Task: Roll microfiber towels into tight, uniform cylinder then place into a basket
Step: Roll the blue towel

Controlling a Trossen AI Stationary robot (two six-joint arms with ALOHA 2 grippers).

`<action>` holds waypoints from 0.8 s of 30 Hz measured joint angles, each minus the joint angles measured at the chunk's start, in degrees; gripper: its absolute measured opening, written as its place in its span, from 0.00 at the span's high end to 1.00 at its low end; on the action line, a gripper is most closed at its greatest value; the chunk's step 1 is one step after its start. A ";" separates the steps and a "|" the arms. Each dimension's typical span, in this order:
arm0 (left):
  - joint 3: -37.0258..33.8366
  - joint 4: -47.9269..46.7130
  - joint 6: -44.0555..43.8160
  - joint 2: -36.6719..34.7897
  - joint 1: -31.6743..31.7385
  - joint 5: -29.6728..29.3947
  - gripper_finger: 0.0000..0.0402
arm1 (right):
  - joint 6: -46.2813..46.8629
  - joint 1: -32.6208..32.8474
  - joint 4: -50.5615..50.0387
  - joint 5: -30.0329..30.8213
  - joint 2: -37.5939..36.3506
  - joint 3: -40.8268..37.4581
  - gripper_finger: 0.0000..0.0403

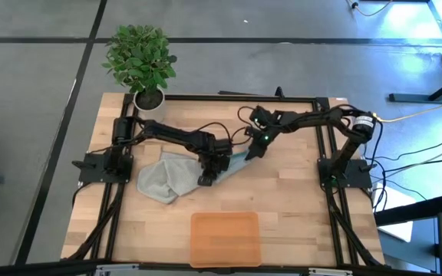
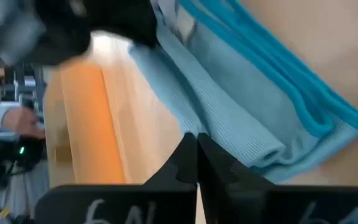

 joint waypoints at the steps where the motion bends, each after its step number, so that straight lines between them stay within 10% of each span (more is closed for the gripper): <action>1: -0.89 1.18 -0.23 -0.06 -0.15 1.19 0.90 | -0.33 0.48 -1.65 -0.05 0.00 0.00 1.00; 24: -3.31 5.63 0.66 -0.04 -3.70 2.81 0.90 | 6.35 4.60 2.95 6.34 0.00 0.00 1.00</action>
